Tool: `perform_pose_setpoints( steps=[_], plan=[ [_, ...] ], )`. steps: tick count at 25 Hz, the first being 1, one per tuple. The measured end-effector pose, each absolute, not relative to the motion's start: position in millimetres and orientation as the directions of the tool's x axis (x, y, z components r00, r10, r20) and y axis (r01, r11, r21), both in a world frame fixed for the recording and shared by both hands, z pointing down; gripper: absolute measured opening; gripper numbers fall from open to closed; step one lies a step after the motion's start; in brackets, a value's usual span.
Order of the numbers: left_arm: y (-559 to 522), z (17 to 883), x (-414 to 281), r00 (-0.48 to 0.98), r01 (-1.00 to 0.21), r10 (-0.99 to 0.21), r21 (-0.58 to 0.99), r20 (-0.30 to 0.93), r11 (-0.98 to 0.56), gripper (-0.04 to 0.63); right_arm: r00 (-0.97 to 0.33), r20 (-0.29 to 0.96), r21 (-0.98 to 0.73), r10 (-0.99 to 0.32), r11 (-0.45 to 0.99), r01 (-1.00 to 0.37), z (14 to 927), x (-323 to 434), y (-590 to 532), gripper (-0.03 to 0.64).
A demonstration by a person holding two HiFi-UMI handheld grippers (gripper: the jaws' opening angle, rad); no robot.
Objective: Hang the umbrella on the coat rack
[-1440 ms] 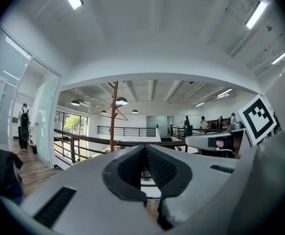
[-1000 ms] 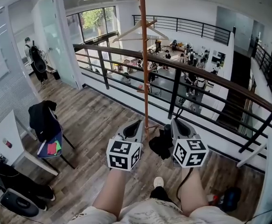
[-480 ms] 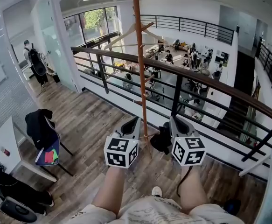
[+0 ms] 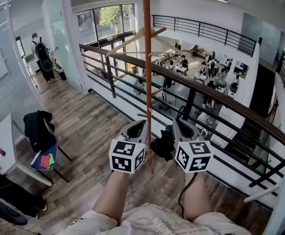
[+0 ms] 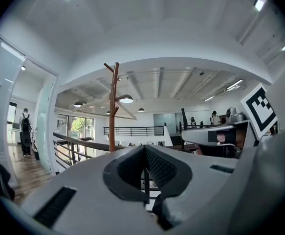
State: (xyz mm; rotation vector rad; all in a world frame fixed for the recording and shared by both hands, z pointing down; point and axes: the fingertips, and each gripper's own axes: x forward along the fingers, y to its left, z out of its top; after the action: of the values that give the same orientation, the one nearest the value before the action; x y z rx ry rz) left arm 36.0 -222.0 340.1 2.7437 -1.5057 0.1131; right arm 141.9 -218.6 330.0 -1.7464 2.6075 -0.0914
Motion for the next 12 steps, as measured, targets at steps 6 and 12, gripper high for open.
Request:
perform_pose_setpoints(
  steps=[6,12],
  plan=[
    [-252.9,342.5,49.3,0.507,-0.861,-0.860,-0.009,0.062,-0.509,0.003,-0.441,0.026,-0.017,-0.897,0.441,-0.897,321.2,137.1,-263.6,0.005],
    [-285.1,343.8,41.8,0.484,-0.875,-0.871,0.013,0.078,-0.485,0.003,-0.477,0.034,0.005,-0.878,0.478,-0.879,307.1,118.0,-306.9,0.005]
  ],
)
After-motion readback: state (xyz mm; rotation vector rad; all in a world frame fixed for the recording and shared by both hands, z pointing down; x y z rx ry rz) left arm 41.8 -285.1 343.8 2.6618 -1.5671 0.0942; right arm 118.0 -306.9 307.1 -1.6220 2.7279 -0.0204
